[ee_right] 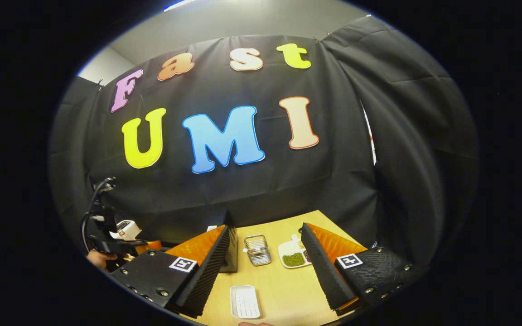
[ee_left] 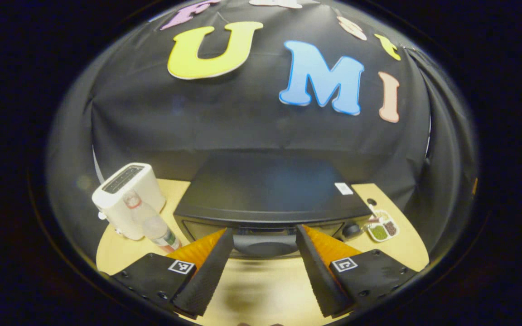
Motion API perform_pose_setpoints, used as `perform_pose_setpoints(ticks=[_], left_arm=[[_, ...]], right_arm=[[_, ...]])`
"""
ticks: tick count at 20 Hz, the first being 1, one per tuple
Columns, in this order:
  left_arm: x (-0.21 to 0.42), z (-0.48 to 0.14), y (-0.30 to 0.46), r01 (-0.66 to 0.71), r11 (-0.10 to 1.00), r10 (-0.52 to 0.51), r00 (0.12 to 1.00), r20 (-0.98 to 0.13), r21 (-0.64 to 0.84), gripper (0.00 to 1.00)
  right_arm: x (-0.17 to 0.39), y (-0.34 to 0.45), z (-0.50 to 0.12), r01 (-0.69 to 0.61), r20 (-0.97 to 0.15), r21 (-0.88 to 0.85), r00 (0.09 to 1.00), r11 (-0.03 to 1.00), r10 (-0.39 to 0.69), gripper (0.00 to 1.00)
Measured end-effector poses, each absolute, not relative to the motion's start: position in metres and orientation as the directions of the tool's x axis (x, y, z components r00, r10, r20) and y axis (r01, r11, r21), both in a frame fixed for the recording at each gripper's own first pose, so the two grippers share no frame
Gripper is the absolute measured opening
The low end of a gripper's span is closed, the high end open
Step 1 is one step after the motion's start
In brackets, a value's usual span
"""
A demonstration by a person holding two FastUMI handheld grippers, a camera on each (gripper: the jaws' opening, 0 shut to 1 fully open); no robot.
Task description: Open the electric oven with the left hand, put the food in, and close the electric oven.
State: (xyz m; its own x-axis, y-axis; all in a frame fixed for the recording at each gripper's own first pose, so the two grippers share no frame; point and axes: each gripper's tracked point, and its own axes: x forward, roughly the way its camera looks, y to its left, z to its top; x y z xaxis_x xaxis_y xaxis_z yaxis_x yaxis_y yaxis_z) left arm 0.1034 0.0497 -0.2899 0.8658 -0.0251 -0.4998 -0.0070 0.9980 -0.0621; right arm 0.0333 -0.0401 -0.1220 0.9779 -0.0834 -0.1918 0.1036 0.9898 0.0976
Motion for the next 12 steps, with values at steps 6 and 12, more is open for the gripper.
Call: perform_pose_setpoints(ticks=[6, 12], left_arm=[[0.060, -0.167, 0.043, -0.043, 0.999, 0.033, 0.967, -0.254, -0.032, 0.94], [-0.003, -0.050, 0.002, -0.064, 0.997, 0.062, 0.997, -0.048, -0.042, 0.96]], right_arm=[[0.047, -0.045, -0.085, 0.028, -0.114, 0.077, 0.993, 0.997, -0.019, 0.96], [0.045, -0.028, -0.032, -0.085, -0.031, 0.105, 0.996, 0.991, 0.089, 0.96]])
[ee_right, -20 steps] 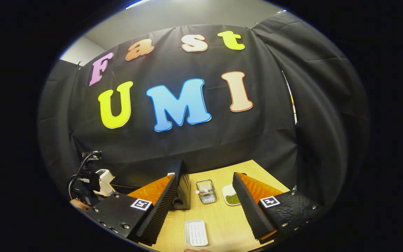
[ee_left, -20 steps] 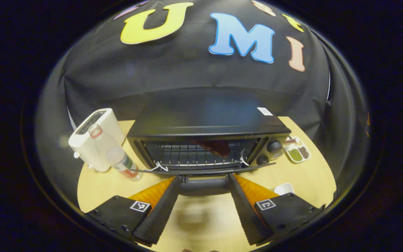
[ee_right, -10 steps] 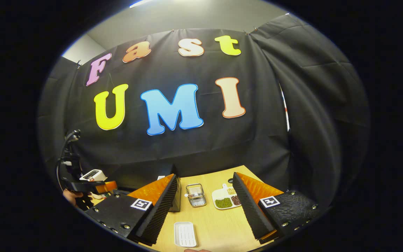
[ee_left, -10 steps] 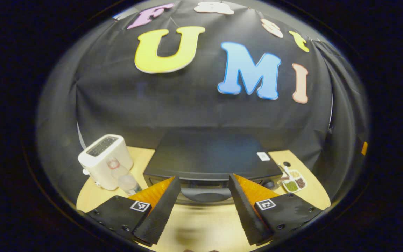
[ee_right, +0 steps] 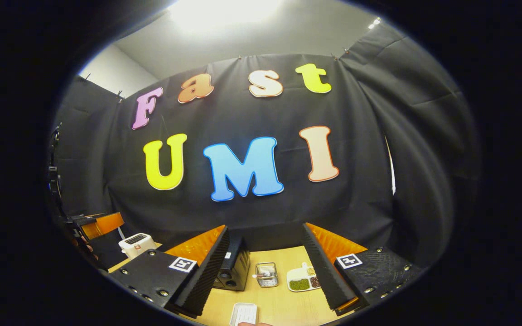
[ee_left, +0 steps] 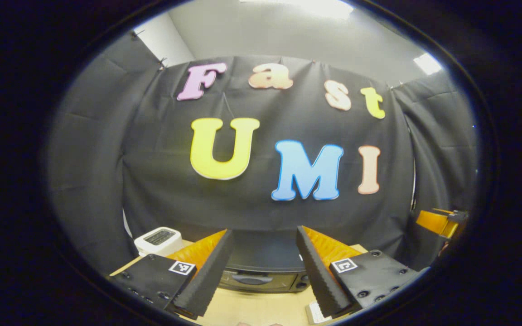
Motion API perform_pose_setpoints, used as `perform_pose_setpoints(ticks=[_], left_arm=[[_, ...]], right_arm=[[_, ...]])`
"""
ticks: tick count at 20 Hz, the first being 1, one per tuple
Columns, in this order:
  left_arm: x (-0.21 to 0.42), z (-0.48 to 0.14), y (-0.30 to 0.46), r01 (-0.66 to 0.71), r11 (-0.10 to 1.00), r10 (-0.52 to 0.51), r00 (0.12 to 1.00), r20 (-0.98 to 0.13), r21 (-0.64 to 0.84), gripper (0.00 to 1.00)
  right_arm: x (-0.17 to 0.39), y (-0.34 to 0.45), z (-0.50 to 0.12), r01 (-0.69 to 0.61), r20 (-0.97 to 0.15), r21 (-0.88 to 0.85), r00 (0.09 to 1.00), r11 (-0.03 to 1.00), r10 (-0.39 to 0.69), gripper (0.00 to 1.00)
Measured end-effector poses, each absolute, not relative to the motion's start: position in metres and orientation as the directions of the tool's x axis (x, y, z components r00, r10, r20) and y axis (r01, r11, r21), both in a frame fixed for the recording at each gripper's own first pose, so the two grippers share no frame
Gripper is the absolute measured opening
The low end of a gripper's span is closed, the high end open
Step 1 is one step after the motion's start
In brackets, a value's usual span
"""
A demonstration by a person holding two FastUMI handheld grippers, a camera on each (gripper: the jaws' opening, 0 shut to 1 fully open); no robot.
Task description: Open the electric oven with the left hand, put the food in, and close the electric oven.
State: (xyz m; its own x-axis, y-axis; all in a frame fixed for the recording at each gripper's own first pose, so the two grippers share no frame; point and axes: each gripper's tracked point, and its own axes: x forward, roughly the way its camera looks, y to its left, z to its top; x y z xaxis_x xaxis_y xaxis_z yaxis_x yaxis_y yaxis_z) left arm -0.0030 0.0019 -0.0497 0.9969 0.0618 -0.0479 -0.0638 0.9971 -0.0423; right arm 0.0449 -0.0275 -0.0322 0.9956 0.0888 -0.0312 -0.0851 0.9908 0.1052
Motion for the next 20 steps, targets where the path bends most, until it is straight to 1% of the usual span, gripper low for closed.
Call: perform_pose_setpoints(ticks=[3, 4, 5, 6, 7, 8, 10, 12, 13, 17, 20], left_arm=[[-0.023, -0.027, -0.015, -0.060, 0.997, 0.060, 0.998, -0.015, -0.043, 0.96], [-0.027, -0.024, -0.019, -0.048, 0.998, 0.048, 0.999, -0.009, -0.044, 0.90], [-0.028, -0.023, -0.021, -0.040, 0.998, 0.040, 0.999, -0.008, -0.042, 0.97], [-0.028, -0.025, -0.019, -0.033, 0.999, 0.033, 0.999, -0.012, -0.042, 0.97], [-0.028, -0.026, -0.021, -0.020, 0.999, 0.019, 1.000, -0.017, -0.050, 0.97], [-0.029, -0.029, -0.022, -0.007, 0.998, 0.006, 1.000, -0.026, -0.063, 0.97], [-0.035, -0.026, -0.020, 0.010, 0.997, -0.013, 0.999, -0.032, -0.080, 0.97], [-0.046, -0.019, -0.008, 0.021, 0.997, -0.023, 1.000, -0.014, -0.073, 0.97], [-0.051, -0.019, -0.006, 0.032, 0.997, -0.034, 0.999, -0.018, -0.070, 0.94], [-0.064, -0.018, 0.001, 0.066, 0.995, -0.068, 0.998, -0.019, -0.070, 0.95], [-0.069, -0.022, 0.011, 0.072, 0.994, -0.074, 0.997, -0.023, -0.078, 0.97]], right_arm=[[0.037, -0.016, -0.015, -0.127, -0.012, 0.140, 0.991, 0.982, 0.130, 0.96], [0.032, -0.017, -0.010, -0.124, -0.006, 0.138, 0.992, 0.983, 0.125, 0.97], [0.028, -0.017, -0.006, -0.118, 0.002, 0.134, 0.993, 0.984, 0.119, 0.96], [0.025, -0.017, -0.003, -0.107, 0.011, 0.125, 0.994, 0.986, 0.106, 1.00], [0.022, -0.018, 0.000, -0.095, 0.015, 0.118, 0.995, 0.988, 0.094, 1.00], [0.019, -0.017, 0.001, -0.077, 0.015, 0.112, 0.997, 0.991, 0.075, 0.96], [0.008, -0.012, 0.004, -0.064, 0.004, 0.115, 0.998, 0.991, 0.064, 0.97], [0.000, -0.006, 0.009, -0.059, 0.010, 0.112, 0.998, 0.992, 0.058, 0.96], [-0.003, -0.003, 0.009, -0.054, 0.003, 0.108, 0.999, 0.993, 0.054, 0.96], [-0.023, 0.010, 0.012, -0.038, 0.005, 0.104, 0.999, 0.994, 0.038, 0.96], [-0.032, 0.026, 0.014, -0.056, 0.001, 0.099, 0.998, 0.994, 0.056, 0.96]])
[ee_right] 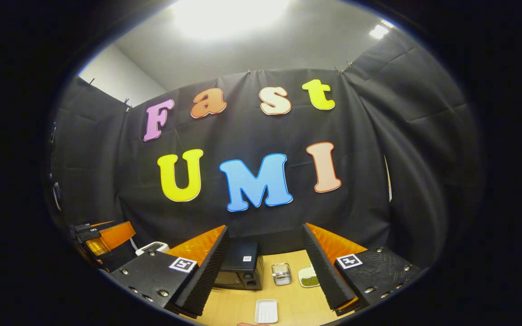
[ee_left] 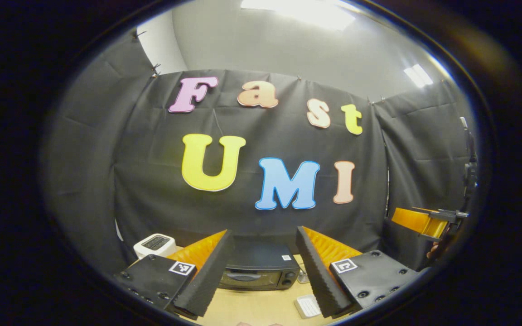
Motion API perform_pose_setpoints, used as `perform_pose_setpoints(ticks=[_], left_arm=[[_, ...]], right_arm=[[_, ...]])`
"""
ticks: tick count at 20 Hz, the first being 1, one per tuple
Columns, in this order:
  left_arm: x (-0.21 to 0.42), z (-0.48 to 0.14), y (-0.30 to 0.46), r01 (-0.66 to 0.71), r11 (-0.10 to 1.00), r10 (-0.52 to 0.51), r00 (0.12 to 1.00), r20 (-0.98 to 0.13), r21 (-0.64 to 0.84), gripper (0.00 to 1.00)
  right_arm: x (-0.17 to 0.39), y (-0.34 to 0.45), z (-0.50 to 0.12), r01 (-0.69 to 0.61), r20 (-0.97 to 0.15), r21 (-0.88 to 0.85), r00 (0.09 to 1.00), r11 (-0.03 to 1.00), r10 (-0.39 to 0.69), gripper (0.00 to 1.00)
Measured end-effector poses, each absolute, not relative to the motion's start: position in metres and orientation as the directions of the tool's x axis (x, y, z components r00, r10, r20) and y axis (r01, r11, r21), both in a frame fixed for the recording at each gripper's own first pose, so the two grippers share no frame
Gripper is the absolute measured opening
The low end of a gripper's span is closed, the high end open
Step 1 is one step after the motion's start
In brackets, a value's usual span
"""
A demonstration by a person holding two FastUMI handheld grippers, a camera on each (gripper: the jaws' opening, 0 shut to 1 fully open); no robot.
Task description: Open the electric oven with the left hand, put the food in, and close the electric oven.
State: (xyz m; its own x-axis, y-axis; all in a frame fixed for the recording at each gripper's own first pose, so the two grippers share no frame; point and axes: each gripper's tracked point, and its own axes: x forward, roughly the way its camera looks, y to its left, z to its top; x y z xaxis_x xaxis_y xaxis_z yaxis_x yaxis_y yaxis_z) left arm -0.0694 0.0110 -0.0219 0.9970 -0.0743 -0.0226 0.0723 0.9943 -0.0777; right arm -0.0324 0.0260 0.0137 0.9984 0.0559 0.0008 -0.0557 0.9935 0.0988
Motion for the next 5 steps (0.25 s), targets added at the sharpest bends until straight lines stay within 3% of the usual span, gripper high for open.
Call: perform_pose_setpoints(ticks=[4, 5], left_arm=[[-0.0749, -0.0277, 0.0108, 0.113, 0.990, -0.117, 0.992, -0.036, -0.087, 0.94], [-0.0768, -0.0269, 0.0103, 0.121, 0.989, -0.124, 0.992, -0.035, -0.084, 0.97]], right_arm=[[-0.0410, 0.0305, 0.0185, -0.032, 0.015, 0.078, 0.999, 0.996, 0.031, 1.00], [-0.0431, 0.0314, 0.0189, -0.024, 0.017, 0.071, 1.000, 0.997, 0.023, 0.96]])
